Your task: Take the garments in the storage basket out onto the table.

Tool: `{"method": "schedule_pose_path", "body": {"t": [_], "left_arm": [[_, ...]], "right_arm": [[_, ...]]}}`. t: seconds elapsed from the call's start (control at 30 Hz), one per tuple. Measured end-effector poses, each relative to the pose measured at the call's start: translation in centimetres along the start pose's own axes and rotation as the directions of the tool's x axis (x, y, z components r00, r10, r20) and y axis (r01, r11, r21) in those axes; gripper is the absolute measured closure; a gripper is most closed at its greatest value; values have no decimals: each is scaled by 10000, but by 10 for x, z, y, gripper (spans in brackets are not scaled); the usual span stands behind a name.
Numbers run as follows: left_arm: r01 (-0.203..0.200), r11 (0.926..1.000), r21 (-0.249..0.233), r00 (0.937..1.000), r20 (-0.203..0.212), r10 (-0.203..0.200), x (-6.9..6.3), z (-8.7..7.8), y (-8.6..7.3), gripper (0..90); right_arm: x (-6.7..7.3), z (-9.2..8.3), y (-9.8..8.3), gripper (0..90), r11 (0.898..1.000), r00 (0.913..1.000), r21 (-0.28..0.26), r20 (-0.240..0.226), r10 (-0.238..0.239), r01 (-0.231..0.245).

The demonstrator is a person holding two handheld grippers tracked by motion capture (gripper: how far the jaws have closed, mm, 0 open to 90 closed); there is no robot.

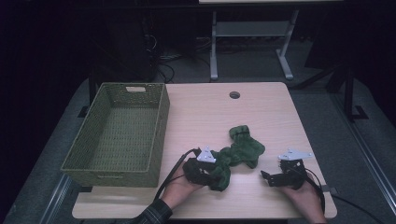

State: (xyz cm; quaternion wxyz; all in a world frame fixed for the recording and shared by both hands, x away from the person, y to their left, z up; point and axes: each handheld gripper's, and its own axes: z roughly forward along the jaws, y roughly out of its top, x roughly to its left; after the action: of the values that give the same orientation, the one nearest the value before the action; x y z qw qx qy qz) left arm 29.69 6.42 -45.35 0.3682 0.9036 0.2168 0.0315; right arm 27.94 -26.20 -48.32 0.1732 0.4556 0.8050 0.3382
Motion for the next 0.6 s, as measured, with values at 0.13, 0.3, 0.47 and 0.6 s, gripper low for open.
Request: {"method": "schedule_pose_path", "body": {"t": [0.13,0.3,0.47,0.6], "left_arm": [[307,9995,-76,9995,83,-306,5,0,0,742],[589,9976,-377,9978,336,-577,8,-7,3,798],[600,9947,-835,9978,331,-574,11,-24,6,800],[630,9929,-1006,9978,278,-605,15,-32,6,802]], "right_arm": [[0,0,0,17,10000,10000,2,2,-7,7],[0,-3,1,69,9999,10000,159,37,-1,1],[9,-11,2,140,9999,9992,157,-403,48,-42],[23,-14,4,141,9999,9961,95,-880,-72,80]]}}
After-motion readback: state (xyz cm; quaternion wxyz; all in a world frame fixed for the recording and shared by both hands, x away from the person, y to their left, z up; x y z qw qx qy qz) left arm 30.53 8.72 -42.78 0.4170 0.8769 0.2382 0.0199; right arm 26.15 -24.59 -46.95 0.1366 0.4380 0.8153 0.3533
